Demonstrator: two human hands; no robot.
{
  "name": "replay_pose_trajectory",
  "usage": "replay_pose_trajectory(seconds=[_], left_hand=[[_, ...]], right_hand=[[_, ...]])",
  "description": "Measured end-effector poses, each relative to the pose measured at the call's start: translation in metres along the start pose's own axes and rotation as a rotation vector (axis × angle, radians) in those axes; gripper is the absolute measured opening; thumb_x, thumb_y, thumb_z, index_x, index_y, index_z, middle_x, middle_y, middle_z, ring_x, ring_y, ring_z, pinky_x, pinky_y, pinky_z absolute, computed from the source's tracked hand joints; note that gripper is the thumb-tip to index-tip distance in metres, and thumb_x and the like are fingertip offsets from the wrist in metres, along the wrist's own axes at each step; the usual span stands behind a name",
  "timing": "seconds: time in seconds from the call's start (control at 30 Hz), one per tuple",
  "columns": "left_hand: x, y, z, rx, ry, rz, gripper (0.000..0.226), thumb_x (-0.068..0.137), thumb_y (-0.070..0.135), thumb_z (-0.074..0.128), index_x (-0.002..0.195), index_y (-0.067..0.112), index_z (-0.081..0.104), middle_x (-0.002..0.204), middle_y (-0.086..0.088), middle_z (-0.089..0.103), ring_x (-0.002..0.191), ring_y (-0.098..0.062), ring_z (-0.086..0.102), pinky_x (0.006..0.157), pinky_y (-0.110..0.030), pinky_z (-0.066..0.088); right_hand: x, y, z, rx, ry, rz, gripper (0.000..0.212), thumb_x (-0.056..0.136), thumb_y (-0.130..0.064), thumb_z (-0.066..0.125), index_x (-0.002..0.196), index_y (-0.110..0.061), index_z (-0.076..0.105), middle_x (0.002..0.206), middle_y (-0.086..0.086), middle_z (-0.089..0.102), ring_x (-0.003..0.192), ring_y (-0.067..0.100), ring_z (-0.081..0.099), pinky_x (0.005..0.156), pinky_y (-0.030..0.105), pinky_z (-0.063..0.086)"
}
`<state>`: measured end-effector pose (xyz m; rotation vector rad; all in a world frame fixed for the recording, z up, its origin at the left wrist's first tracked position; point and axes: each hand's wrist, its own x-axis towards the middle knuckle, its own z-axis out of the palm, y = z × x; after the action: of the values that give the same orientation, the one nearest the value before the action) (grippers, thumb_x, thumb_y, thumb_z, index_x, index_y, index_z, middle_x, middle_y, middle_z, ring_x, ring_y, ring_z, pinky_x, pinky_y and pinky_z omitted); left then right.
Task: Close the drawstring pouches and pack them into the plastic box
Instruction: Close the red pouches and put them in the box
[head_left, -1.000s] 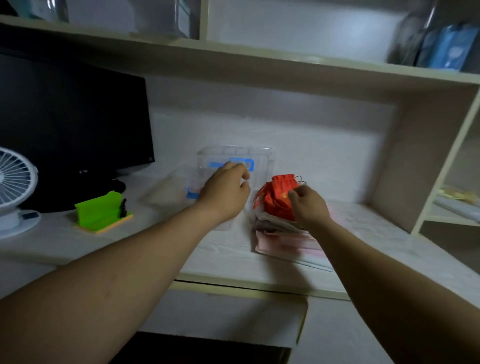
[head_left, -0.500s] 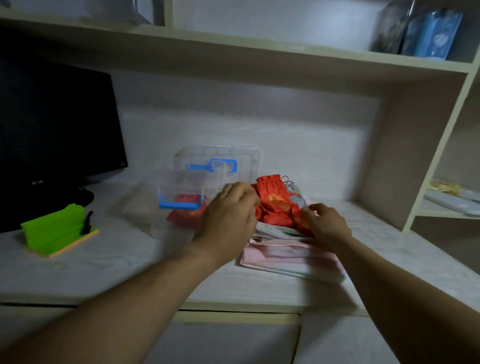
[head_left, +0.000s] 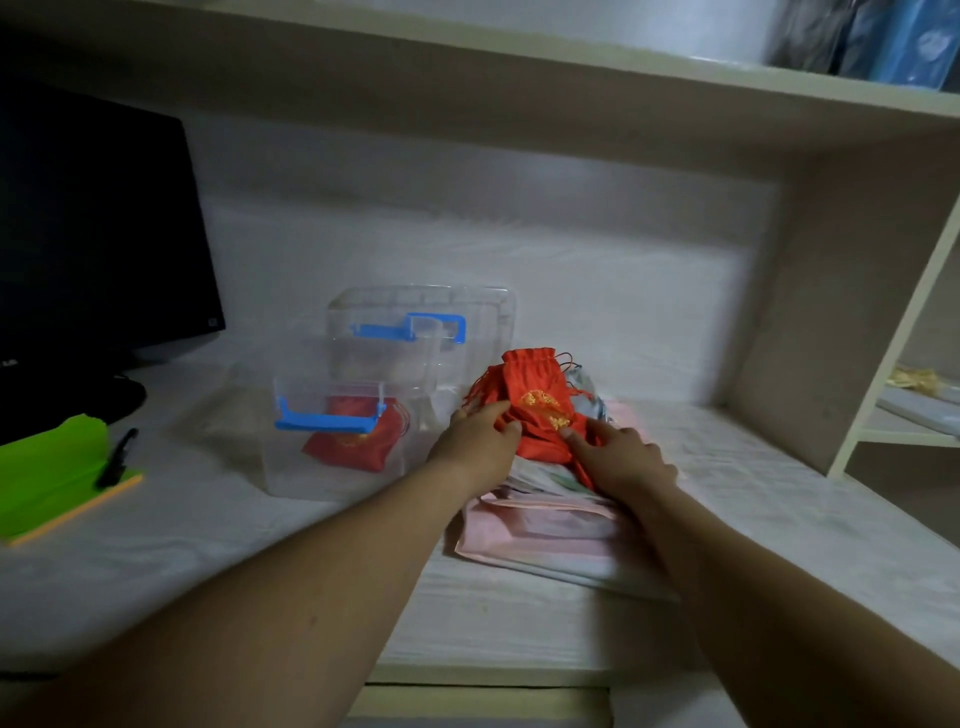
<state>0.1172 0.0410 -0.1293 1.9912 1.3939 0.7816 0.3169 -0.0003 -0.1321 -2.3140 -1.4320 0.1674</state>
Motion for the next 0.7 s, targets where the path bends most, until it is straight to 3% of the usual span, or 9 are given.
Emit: replay_pose_trajectory(seconds=[0.1,0.27,0.4,0.47,0.53,0.6,0.7], left_hand=[[0.009,-0.009,-0.002,-0.059,0.075,0.005,0.045,0.103,0.039,0.045,0.146,0.039,0.052,0.153,-0.01,0.046,0.122,-0.032,0.06,0.108,-0.045,0.05],[0.002,-0.029,-0.001,0.021,0.126,0.026,0.041,0.106,0.032,0.042,0.145,0.033,0.056,0.151,-0.006,0.05,0.131,-0.03,0.054,0.111,-0.042,0.045],[-0.006,-0.045,-0.009,0.003,0.177,0.026,0.039,0.102,0.031,0.043,0.135,0.031,0.063,0.142,-0.006,0.059,0.123,-0.031,0.059,0.106,-0.046,0.049],[-0.009,-0.045,-0.016,0.011,0.176,0.009,0.033,0.102,0.032,0.041,0.119,0.028,0.069,0.131,-0.01,0.064,0.115,-0.033,0.061,0.1,-0.042,0.05],[-0.011,-0.039,-0.025,-0.006,0.168,-0.029,0.034,0.104,0.035,0.037,0.087,0.021,0.063,0.112,-0.017,0.067,0.1,-0.037,0.06,0.086,-0.037,0.048],[-0.009,-0.027,-0.035,-0.027,0.201,-0.059,0.04,0.106,0.039,0.034,0.08,0.017,0.055,0.099,-0.017,0.064,0.092,-0.035,0.057,0.08,-0.037,0.043],[0.01,-0.016,-0.043,-0.056,0.287,-0.044,0.037,0.103,0.044,0.044,0.09,0.014,0.062,0.097,-0.012,0.068,0.094,-0.033,0.063,0.081,-0.038,0.048]], right_hand=[[0.001,-0.01,0.007,0.001,-0.011,-0.011,0.074,0.087,-0.088,0.035,0.15,-0.051,0.04,0.156,0.004,0.045,0.143,0.037,0.039,0.115,0.055,0.029],[0.006,-0.019,0.015,0.022,-0.015,-0.049,0.074,0.088,-0.086,0.034,0.151,-0.048,0.041,0.158,0.005,0.043,0.143,0.04,0.037,0.115,0.056,0.031],[0.005,-0.027,0.022,0.037,-0.067,-0.089,0.087,0.079,-0.094,0.028,0.15,-0.045,0.043,0.156,0.007,0.045,0.142,0.041,0.039,0.116,0.057,0.031],[0.005,-0.029,0.021,0.069,-0.088,-0.138,0.089,0.077,-0.095,0.027,0.145,-0.042,0.051,0.151,0.006,0.053,0.137,0.038,0.048,0.114,0.052,0.035],[0.006,-0.031,0.015,0.076,-0.123,-0.172,0.075,0.089,-0.085,0.033,0.141,-0.037,0.057,0.147,0.008,0.058,0.133,0.036,0.053,0.112,0.045,0.039],[0.006,-0.034,0.003,0.018,-0.04,-0.113,0.068,0.093,-0.082,0.03,0.138,-0.04,0.059,0.145,0.009,0.055,0.134,0.039,0.048,0.111,0.051,0.037],[0.014,-0.052,-0.009,0.027,0.233,-0.109,0.056,0.098,-0.069,0.035,0.13,-0.034,0.065,0.136,0.011,0.058,0.13,0.04,0.048,0.105,0.051,0.04]])
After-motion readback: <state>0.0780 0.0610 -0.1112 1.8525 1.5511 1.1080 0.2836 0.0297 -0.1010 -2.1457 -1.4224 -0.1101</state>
